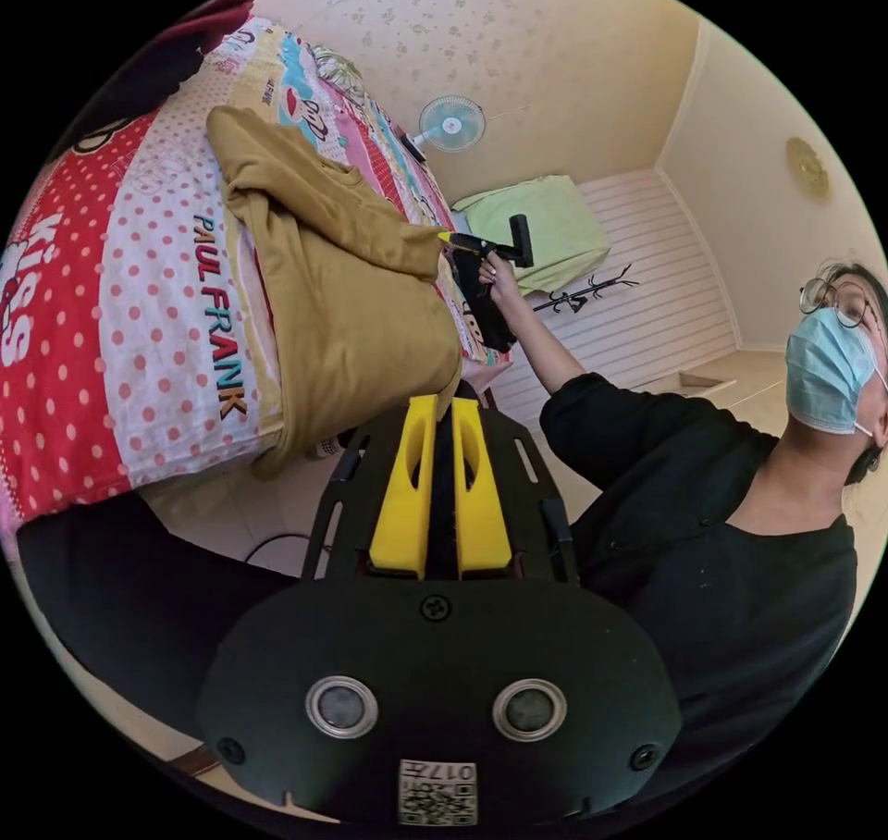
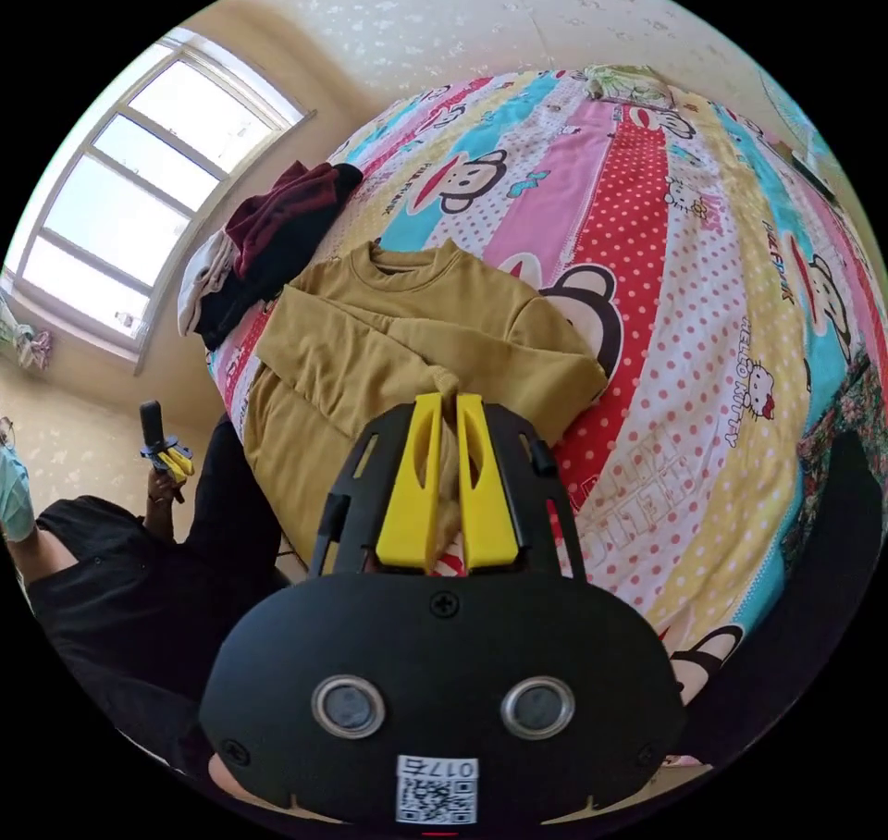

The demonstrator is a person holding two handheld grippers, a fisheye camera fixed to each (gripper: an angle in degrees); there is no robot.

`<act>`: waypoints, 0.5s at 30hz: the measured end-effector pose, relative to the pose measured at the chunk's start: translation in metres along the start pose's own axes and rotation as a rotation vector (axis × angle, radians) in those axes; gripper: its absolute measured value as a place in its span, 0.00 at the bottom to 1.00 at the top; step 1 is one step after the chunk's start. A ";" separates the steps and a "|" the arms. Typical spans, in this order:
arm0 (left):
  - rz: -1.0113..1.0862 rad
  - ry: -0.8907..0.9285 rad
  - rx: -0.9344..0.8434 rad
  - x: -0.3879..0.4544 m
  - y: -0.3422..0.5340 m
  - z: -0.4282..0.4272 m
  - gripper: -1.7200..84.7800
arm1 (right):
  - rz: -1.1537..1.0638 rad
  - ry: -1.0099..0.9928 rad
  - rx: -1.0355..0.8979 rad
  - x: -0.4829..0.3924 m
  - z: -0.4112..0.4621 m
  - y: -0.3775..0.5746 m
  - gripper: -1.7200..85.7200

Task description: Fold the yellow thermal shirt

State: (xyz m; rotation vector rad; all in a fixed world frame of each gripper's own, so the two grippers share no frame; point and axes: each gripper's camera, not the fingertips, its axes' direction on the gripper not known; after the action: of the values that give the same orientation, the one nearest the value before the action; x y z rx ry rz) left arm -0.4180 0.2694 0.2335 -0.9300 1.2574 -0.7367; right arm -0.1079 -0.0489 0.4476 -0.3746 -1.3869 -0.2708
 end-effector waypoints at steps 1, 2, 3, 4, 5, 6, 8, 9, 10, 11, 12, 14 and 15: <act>-0.014 -0.013 0.002 -0.002 0.000 0.002 0.07 | 0.024 0.025 0.046 0.002 -0.014 -0.004 0.07; -0.034 -0.038 0.009 -0.007 0.000 0.006 0.08 | 0.044 0.046 0.053 0.005 -0.019 -0.007 0.07; -0.058 -0.077 0.024 -0.012 0.000 0.011 0.09 | 0.106 0.094 0.030 0.014 -0.021 -0.011 0.08; -0.077 -0.104 0.035 -0.015 0.000 0.013 0.11 | 0.166 0.127 -0.029 0.026 -0.018 -0.014 0.09; -0.122 -0.167 0.059 -0.022 -0.001 0.018 0.15 | 0.189 0.133 -0.061 0.031 -0.016 -0.014 0.09; -0.156 -0.227 0.072 -0.029 -0.002 0.023 0.18 | 0.218 0.118 -0.103 0.039 -0.015 -0.010 0.12; -0.171 -0.281 0.075 -0.036 -0.006 0.034 0.21 | 0.243 0.054 -0.076 0.043 -0.028 0.005 0.15; -0.178 -0.301 0.079 -0.042 -0.008 0.041 0.21 | 0.249 0.018 -0.046 0.040 -0.040 0.021 0.17; -0.181 -0.310 0.081 -0.044 -0.009 0.045 0.21 | 0.264 -0.001 -0.041 0.037 -0.050 0.041 0.18; -0.187 -0.330 0.085 -0.050 -0.010 0.054 0.21 | 0.280 -0.004 -0.052 0.036 -0.053 0.052 0.18; -0.188 -0.354 0.077 -0.057 -0.011 0.066 0.21 | 0.308 -0.002 -0.083 0.033 -0.057 0.078 0.19; -0.185 -0.354 0.035 -0.069 -0.013 0.090 0.20 | 0.346 0.023 -0.114 0.028 -0.057 0.123 0.20; -0.172 -0.356 0.032 -0.074 -0.011 0.105 0.19 | 0.371 0.040 -0.136 0.024 -0.055 0.155 0.20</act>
State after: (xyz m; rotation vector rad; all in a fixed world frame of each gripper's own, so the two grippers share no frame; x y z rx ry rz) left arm -0.3278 0.3473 0.2822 -1.0982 0.8591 -0.6864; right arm 0.0082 0.0705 0.4487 -0.7249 -1.2357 -0.0661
